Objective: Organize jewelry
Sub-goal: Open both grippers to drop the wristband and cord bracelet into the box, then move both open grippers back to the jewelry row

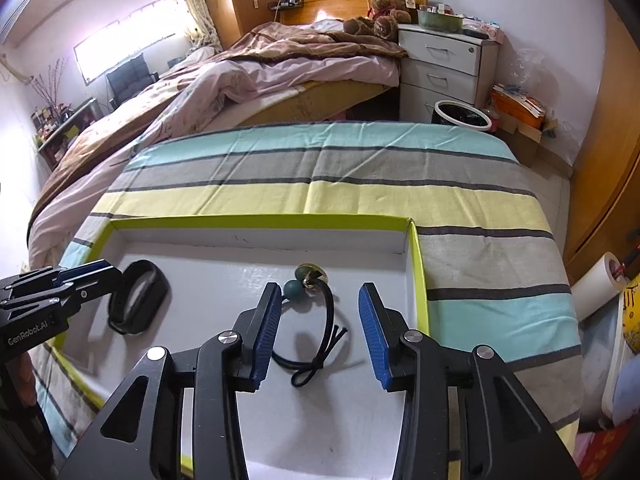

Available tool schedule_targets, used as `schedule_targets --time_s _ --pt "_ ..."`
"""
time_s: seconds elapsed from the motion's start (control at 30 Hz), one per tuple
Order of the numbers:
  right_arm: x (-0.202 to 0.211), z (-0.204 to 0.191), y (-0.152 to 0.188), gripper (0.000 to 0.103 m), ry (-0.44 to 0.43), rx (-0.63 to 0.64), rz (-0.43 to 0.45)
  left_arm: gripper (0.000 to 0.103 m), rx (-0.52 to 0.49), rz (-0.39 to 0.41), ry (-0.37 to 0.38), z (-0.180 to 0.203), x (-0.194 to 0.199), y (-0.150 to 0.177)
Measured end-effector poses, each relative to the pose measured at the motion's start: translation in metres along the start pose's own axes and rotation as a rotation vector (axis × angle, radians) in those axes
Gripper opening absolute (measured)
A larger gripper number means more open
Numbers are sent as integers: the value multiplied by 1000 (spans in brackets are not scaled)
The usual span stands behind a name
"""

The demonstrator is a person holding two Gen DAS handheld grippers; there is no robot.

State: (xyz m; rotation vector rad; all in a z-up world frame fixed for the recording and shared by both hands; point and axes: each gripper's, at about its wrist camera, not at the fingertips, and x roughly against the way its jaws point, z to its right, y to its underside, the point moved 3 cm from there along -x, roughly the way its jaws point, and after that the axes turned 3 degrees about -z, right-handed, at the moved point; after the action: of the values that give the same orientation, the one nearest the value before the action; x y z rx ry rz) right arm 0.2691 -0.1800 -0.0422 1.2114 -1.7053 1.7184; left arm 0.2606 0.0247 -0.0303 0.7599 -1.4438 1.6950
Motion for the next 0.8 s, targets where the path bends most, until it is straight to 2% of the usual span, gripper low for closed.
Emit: schedule_targets --time_s 0.3,0.53,0.8 --pt "45 -9 16 41 -24 4 67 32 2 56 33 5 45 25" --pt "78 -15 48 41 -24 0 96 36 8 110 41 5 82 63" --pt "103 -20 92 41 -4 -13 111 36 49 116 55 -6 101 102"
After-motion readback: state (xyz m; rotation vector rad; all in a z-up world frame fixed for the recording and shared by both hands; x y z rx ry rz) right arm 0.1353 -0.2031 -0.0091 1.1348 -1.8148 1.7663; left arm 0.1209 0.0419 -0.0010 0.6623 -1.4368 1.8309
